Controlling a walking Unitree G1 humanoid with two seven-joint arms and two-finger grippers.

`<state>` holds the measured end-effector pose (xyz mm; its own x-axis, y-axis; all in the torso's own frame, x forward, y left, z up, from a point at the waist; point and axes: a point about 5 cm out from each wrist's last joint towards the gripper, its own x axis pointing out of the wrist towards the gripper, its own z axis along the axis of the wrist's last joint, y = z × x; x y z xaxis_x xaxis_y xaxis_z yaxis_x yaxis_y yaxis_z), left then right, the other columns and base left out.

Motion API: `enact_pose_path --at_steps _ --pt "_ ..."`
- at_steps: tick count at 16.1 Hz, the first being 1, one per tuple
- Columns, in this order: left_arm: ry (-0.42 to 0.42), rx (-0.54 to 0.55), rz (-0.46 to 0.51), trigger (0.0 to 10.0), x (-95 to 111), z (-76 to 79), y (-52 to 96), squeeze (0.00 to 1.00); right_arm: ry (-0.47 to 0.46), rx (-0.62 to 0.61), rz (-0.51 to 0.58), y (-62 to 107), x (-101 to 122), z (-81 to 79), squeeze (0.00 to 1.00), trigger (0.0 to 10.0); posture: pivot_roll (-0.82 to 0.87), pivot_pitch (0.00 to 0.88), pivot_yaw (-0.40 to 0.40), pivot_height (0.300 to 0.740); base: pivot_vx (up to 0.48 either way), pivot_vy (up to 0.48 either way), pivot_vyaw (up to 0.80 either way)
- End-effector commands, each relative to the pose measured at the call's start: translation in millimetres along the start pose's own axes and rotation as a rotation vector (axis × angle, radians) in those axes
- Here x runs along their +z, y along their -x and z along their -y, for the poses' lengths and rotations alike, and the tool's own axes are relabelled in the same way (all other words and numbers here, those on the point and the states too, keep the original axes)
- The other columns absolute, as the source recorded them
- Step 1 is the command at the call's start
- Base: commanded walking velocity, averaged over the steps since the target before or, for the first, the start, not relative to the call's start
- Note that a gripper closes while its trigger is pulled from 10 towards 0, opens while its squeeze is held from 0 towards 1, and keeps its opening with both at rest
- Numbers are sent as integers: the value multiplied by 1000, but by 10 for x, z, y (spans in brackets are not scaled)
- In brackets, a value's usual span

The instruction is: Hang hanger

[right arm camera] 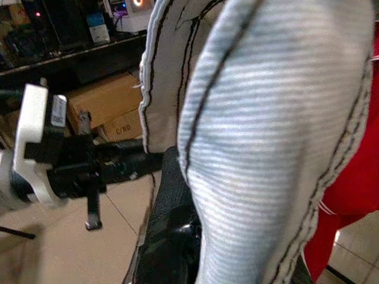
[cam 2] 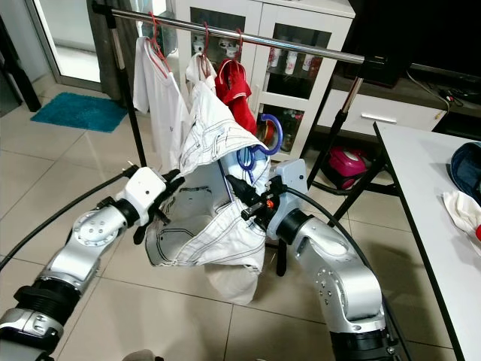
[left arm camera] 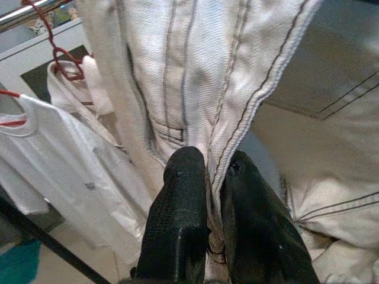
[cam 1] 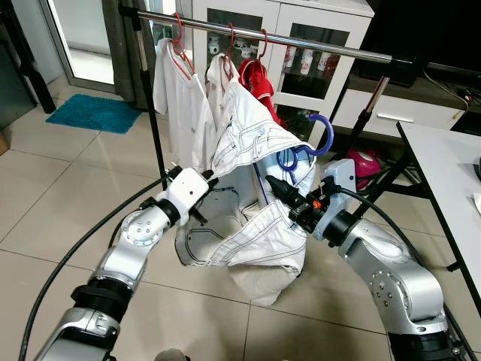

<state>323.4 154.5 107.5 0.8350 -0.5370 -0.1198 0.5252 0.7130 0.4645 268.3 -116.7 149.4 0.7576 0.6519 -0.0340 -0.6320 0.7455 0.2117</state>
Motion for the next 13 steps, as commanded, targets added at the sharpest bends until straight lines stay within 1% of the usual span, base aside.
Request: enact_pose_path --at_steps 1,2,3,4,5,6,7,8,9,10,11,12,13 --pt "-5 26 29 0 77 -96 -14 0 55 1 73 17 181 2 0 0 -38 0 -87 740 0 0 0" --pt "-8 34 29 0 78 -126 -6 0 59 -2 71 17 180 7 0 0 -38 0 -87 740 0 0 0" --pt "-44 79 17 0 83 -319 60 0 71 -2 66 23 181 19 0 0 -37 0 -88 740 0 0 0" --pt "-78 100 7 0 92 -424 98 0 87 3 55 27 176 24 0 0 -37 0 -89 740 0 0 0" --pt "-125 125 4 0 132 -558 145 0 136 12 22 39 158 36 0 0 -35 0 -90 740 0 0 0" --pt "-154 148 3 0 168 -660 178 0 173 15 -3 50 144 49 0 0 -35 0 -90 740 0 0 0" --pt "-242 208 6 0 321 -957 269 0 294 70 -102 108 73 56 0 0 -24 0 -95 740 0 0 0" --pt "-266 224 7 0 366 -1046 296 0 326 92 -132 129 55 53 0 0 -22 0 -95 740 0 0 0" --pt "-326 240 3 0 483 -1229 344 0 387 165 -195 181 28 40 0 0 -18 0 -97 740 0 0 0" --pt "-366 246 -1 0 573 -1357 377 0 440 218 -250 223 16 38 0 0 -16 0 -96 740 0 0 0" --pt "-400 234 -12 0 657 -1471 396 0 510 303 -323 290 -5 32 0 0 -16 0 -95 740 0 0 0" --pt "-408 221 -20 0 682 -1509 401 0 534 342 -349 326 -16 27 0 0 -16 0 -95 740 0 0 0" --pt "-408 216 -27 0 699 -1555 409 0 538 386 -362 374 -28 13 0 0 -15 0 -94 740 0 0 0"
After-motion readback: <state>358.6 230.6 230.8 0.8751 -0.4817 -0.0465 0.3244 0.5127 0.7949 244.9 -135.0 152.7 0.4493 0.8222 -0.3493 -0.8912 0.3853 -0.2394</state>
